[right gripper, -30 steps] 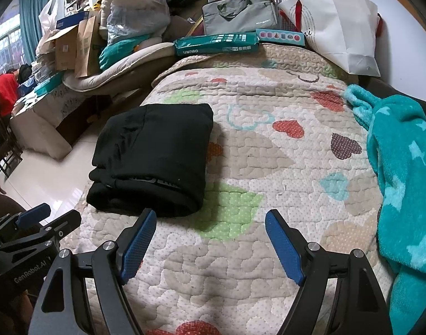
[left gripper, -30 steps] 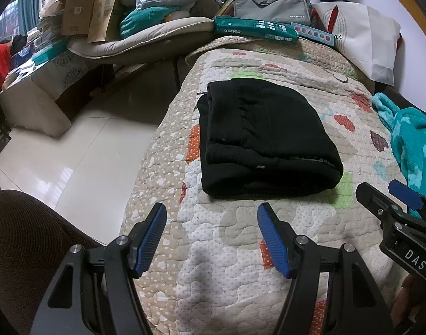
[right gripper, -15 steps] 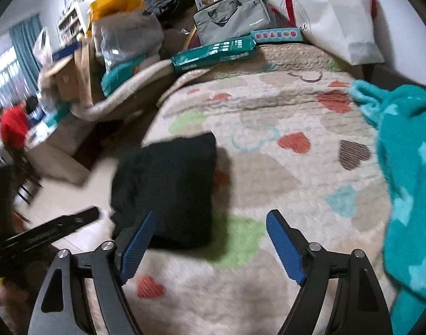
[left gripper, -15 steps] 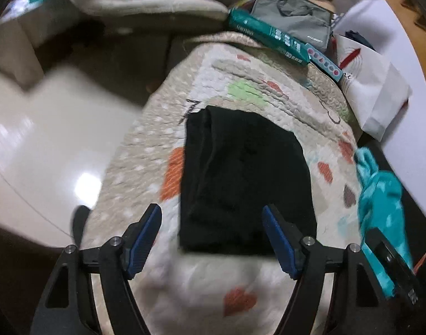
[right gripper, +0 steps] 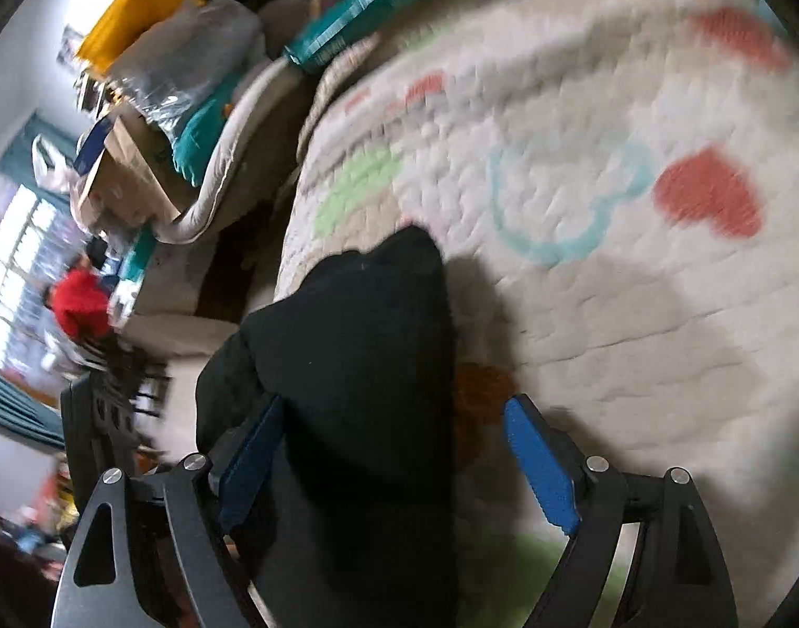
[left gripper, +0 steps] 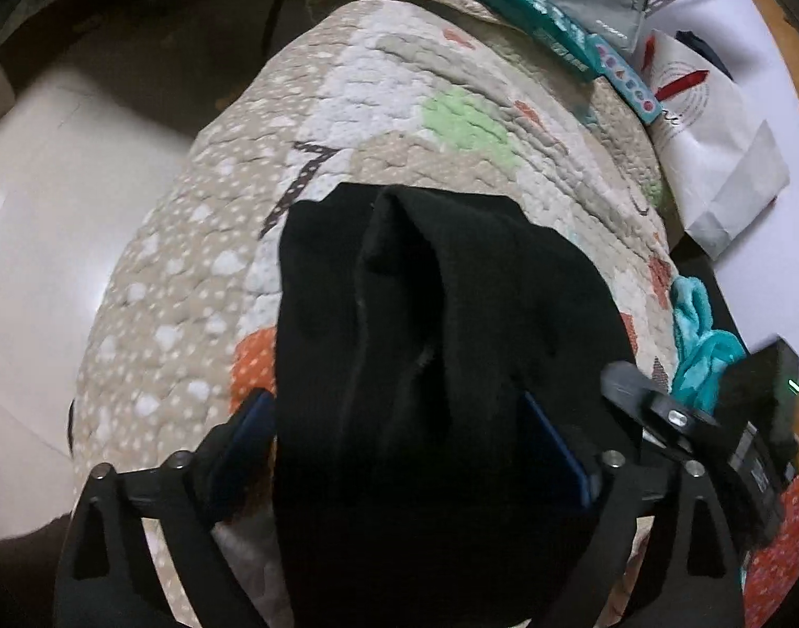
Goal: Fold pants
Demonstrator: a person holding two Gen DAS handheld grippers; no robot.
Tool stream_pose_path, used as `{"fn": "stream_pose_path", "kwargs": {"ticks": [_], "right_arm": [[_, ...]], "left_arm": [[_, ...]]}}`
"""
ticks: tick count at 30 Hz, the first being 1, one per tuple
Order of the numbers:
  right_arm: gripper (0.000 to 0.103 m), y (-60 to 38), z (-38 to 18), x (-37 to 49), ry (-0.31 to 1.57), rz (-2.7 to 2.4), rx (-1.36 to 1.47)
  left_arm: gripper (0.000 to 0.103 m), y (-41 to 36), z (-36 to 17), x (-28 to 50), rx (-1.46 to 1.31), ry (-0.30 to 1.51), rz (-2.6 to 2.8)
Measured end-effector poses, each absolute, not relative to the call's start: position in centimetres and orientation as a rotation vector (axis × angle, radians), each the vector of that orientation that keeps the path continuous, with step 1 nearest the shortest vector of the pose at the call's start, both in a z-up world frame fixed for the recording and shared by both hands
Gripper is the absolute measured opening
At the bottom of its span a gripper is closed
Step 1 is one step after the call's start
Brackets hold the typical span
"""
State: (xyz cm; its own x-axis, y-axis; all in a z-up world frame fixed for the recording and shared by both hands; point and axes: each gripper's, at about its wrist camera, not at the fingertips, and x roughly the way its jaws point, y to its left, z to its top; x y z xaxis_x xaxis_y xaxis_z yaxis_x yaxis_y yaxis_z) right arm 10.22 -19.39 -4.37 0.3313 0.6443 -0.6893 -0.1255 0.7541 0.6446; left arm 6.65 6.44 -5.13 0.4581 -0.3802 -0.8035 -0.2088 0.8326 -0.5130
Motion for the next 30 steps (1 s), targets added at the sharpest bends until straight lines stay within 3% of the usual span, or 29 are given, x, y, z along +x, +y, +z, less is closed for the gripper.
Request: {"fn": "stream_pose_path", "kwargs": {"ticks": [2, 3, 4, 7, 8, 9, 13, 23, 30], "right_arm": [[0.091, -18.6, -5.6, 11.0, 1.153, 0.556, 0.593], [0.091, -18.3, -5.5, 11.1, 1.128, 0.554, 0.599], [0.091, -17.9, -5.4, 11.4, 1.121, 0.565, 0.603], [0.067, -16.6, -4.8, 11.5, 1.135, 0.607, 0.581], [0.055, -16.4, -4.5, 11.3, 1.128, 0.606, 0.564], [0.049, -16.1, -4.1, 11.1, 1.125, 0.618, 0.549], [0.042, -15.1, -1.7, 10.5, 1.104, 0.653, 0.479], [0.042, -17.3, 3.4, 15.0, 0.983, 0.617, 0.484], [0.042, -19.1, 2.3, 21.4, 0.982, 0.504, 0.461]], "left_arm": [[0.094, 6.5, -5.3, 6.5, -0.589, 1.084, -0.140], [0.089, 6.6, -5.3, 6.3, -0.588, 1.073, -0.144], [0.074, 6.8, -5.2, 6.1, -0.593, 1.065, -0.142], [0.043, 7.3, -4.9, 5.5, -0.644, 1.053, -0.177], [0.040, 7.3, -4.8, 5.3, -0.664, 1.057, -0.188], [0.038, 7.4, -4.6, 5.1, -0.672, 1.054, -0.186], [0.036, 6.9, -3.0, 5.1, -0.667, 1.040, -0.183], [0.036, 4.9, 2.1, 13.7, -0.576, 0.987, -0.219], [0.041, 2.6, -0.6, 22.1, -0.508, 1.055, -0.213]]}}
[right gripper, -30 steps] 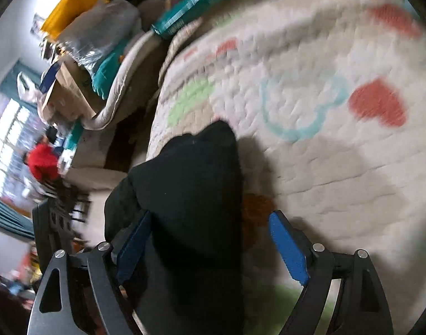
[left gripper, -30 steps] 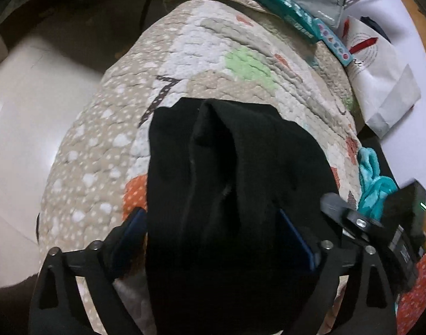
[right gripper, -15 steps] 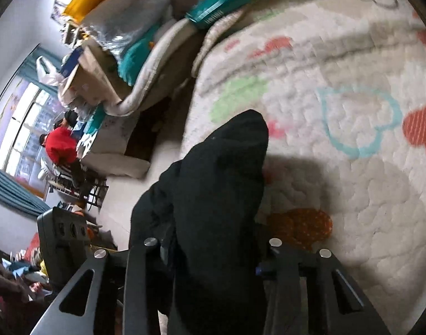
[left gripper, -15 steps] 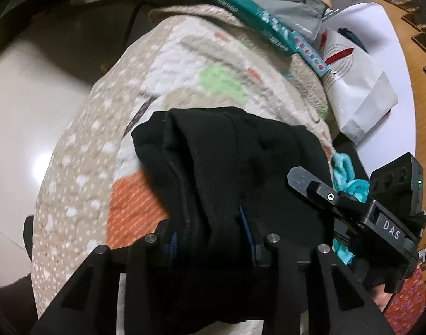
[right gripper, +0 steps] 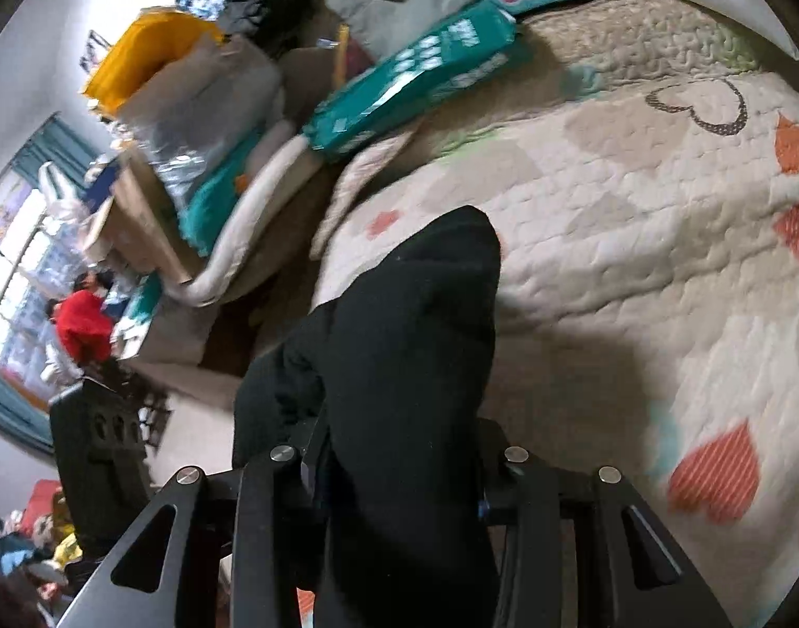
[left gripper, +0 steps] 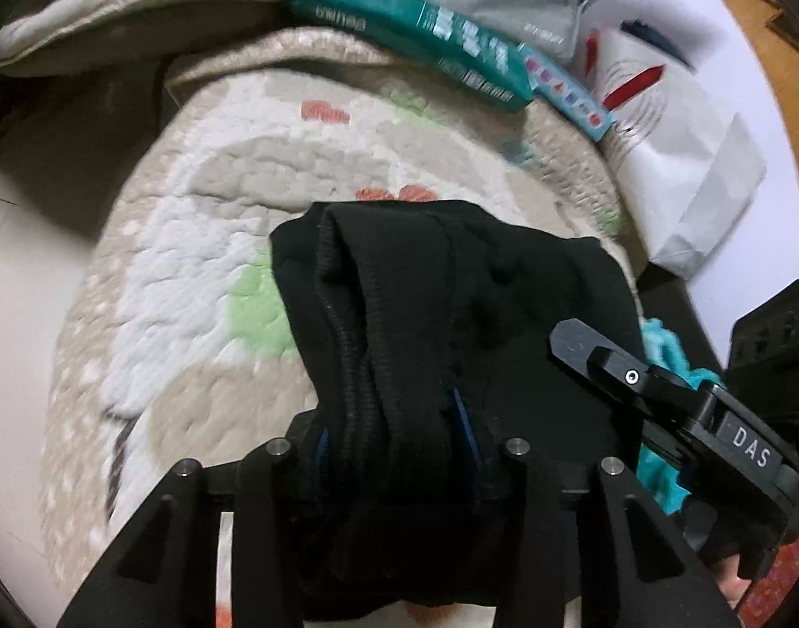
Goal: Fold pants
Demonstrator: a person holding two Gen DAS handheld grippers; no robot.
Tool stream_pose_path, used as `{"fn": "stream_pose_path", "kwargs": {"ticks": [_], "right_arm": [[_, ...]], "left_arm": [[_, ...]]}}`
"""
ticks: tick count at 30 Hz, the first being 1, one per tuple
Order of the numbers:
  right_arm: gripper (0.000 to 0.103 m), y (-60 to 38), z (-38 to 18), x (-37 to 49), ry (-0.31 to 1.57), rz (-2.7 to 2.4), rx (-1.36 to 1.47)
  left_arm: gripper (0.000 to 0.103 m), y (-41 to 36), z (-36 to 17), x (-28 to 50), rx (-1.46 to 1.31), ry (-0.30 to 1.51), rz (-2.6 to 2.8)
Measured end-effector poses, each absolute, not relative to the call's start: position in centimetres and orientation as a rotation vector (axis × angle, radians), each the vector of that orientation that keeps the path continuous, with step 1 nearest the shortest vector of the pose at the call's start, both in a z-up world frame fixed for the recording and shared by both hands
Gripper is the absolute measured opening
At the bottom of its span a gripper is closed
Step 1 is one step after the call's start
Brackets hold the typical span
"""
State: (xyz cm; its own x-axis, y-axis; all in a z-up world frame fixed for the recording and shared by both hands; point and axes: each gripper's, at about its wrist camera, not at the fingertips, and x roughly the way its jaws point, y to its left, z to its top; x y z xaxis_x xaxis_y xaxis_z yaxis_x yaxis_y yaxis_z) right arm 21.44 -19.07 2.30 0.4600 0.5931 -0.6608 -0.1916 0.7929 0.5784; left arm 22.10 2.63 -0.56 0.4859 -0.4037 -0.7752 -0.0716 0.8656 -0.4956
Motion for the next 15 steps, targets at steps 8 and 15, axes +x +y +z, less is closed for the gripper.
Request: {"fn": "stream_pose_path", "kwargs": {"ticks": [8, 15], "right_arm": [[0.080, -21.3, -3.4, 23.2, 1.047, 0.383, 0.451], [0.080, -23.5, -1.3, 19.7, 0.993, 0.386, 0.453]], "left_arm": [[0.052, 4.2, -4.0, 23.4, -0.645, 1.096, -0.255], [0.057, 5.2, -1.3, 19.7, -0.579, 1.066, -0.196]]}}
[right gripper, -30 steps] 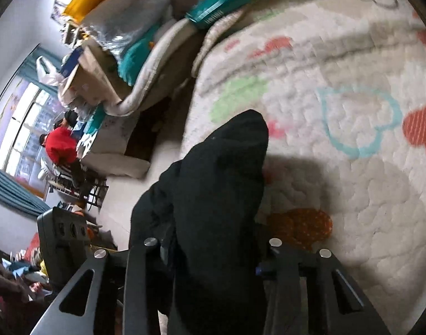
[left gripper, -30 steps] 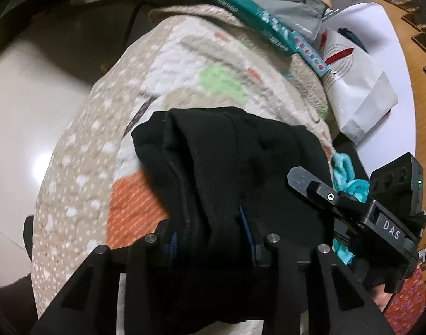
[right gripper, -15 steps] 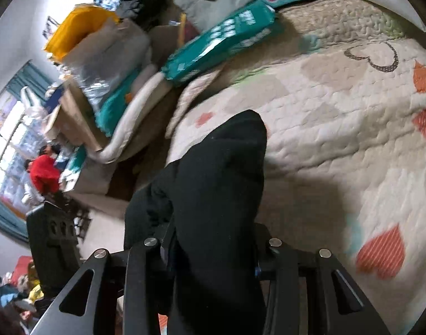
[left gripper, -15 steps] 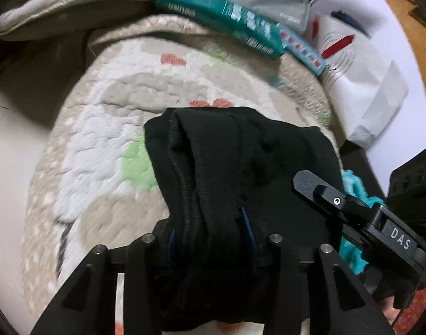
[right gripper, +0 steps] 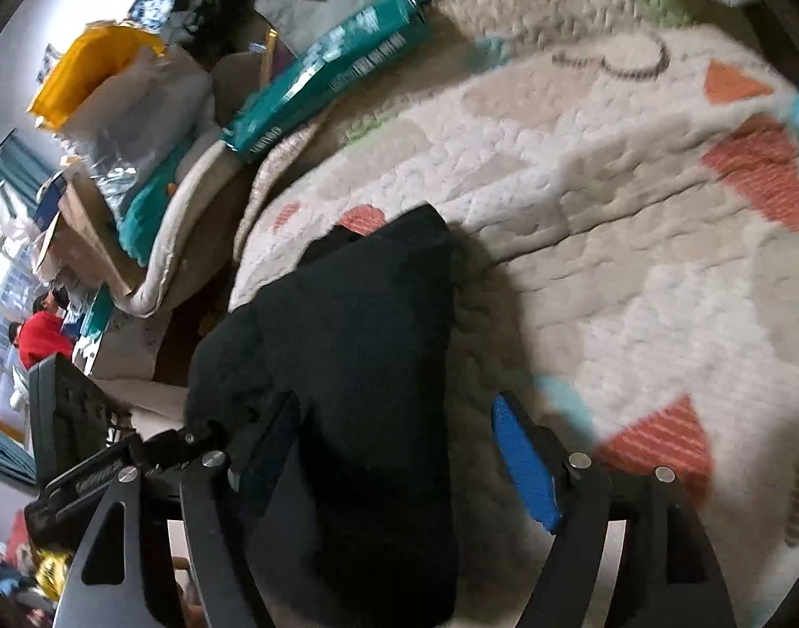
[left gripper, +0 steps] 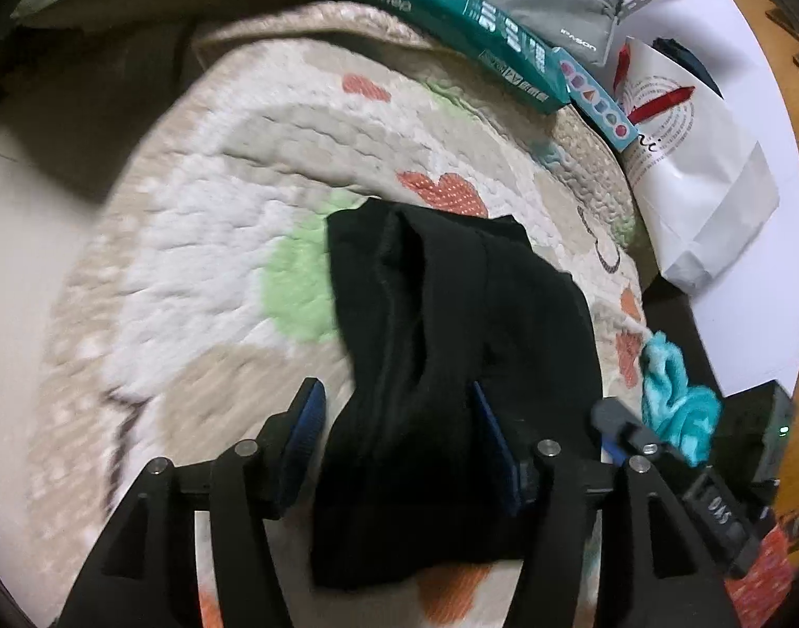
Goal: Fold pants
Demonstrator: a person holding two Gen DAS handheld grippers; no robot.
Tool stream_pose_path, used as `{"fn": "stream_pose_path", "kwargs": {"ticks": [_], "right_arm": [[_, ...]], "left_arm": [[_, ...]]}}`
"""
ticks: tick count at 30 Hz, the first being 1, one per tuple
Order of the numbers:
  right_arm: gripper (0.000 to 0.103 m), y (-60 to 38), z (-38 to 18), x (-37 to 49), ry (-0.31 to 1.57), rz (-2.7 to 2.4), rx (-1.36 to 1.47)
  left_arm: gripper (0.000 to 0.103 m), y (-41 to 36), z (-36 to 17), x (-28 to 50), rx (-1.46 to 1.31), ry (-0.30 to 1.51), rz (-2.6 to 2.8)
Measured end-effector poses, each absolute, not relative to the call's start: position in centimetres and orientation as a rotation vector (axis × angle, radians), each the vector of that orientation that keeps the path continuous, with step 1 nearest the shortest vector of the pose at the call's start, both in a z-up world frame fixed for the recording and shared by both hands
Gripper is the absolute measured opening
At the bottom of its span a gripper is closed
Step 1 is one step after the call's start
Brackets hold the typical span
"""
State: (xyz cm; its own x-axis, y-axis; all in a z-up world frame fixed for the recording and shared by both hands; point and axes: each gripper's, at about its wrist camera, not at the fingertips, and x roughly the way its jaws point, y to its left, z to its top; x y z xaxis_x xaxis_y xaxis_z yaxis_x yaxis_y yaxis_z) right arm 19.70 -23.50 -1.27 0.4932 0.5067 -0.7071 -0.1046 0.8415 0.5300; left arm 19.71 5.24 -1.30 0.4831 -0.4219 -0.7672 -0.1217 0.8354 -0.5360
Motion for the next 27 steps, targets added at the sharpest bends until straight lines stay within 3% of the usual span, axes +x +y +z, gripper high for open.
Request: {"fn": "stream_pose_path", "kwargs": {"ticks": [8, 17, 22, 27], "right_arm": [[0.082, -26.0, 1.3, 13.3, 0.946, 0.330, 0.339], [0.083, -25.0, 3.5, 5.0, 0.880, 0.336, 0.251], [0.084, -24.1, 2.8, 0.4, 0.843, 0.305, 0.174], [0.084, -23.1, 2.2, -0.9, 0.933, 0.261, 0.183]], "left_arm": [[0.063, 4.9, 1.6, 10.4, -0.326, 0.986, -0.070], [0.063, 3.3, 1.8, 1.7, -0.270, 0.922, -0.013], [0.068, 2.6, 1.1, -1.0, -0.172, 0.846, 0.030], [0.068, 2.6, 1.2, -1.4, -0.183, 0.839, 0.008]]}}
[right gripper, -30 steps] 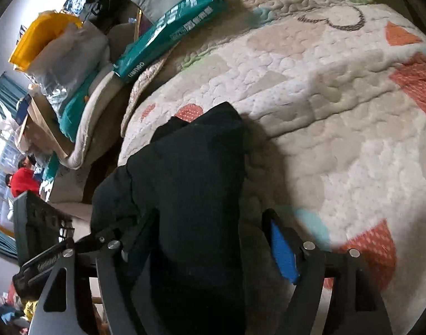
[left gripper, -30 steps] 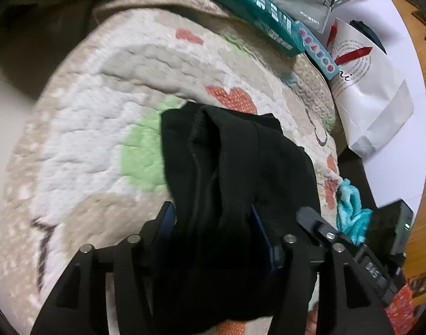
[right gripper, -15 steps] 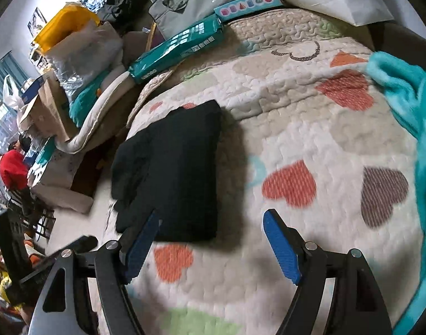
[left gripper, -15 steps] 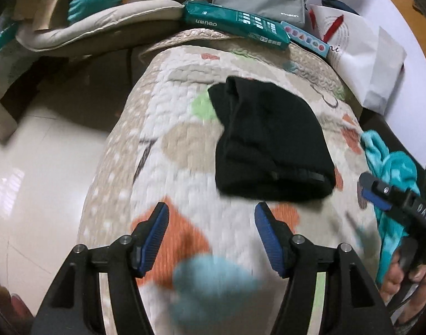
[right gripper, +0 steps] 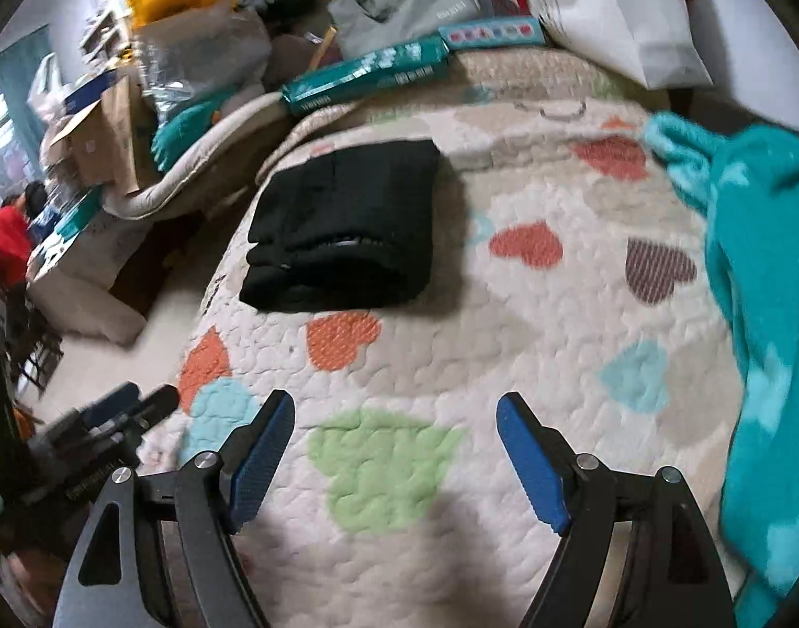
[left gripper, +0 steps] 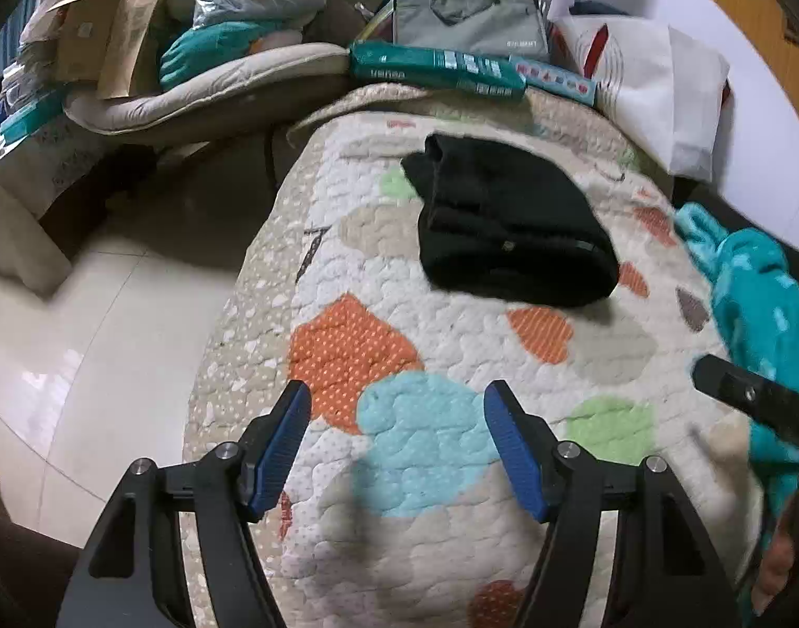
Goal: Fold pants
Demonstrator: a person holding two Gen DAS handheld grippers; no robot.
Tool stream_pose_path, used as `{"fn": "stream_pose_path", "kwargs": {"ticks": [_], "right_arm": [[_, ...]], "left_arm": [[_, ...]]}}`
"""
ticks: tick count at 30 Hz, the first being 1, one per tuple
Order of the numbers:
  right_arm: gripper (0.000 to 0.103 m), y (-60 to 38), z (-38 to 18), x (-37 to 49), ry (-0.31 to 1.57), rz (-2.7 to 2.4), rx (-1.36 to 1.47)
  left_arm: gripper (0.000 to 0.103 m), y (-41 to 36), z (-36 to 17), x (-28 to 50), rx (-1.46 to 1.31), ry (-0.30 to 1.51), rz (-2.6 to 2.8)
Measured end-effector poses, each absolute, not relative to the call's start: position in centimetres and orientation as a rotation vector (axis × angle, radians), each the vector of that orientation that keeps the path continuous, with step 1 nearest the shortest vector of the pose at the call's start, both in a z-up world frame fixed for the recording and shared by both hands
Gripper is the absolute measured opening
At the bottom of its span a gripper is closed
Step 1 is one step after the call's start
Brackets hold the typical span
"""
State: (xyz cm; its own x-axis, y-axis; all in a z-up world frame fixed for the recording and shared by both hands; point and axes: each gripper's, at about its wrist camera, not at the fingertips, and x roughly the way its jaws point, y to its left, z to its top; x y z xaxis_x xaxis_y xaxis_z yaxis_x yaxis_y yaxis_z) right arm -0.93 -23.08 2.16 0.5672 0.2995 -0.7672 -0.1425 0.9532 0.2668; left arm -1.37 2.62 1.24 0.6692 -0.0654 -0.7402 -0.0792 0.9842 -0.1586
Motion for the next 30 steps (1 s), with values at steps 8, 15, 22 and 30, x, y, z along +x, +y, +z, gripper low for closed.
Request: {"fn": "stream_pose_path", "kwargs": {"ticks": [8, 15, 22, 30], "right_arm": [[0.086, -21.1, 4.7, -1.8, 0.881, 0.293, 0.189], [0.086, -22.3, 4.0, -3.1, 0.844, 0.252, 0.131], [0.086, -22.4, 2.6, -3.3, 0.790, 0.203, 0.017], [0.086, -23.1, 1.2, -2.1, 0.823, 0.175, 0.077]], "left_arm": [[0.069, 2.9, 1.9, -1.7, -0.219, 0.814, 0.000], [0.069, 2.2, 1.6, -1.7, -0.183, 0.813, 0.017], [0.070, 1.2, 0.6, -1.1, -0.163, 0.849, 0.019], [0.070, 0.4, -0.5, -0.5, -0.148, 0.898, 0.008]]}}
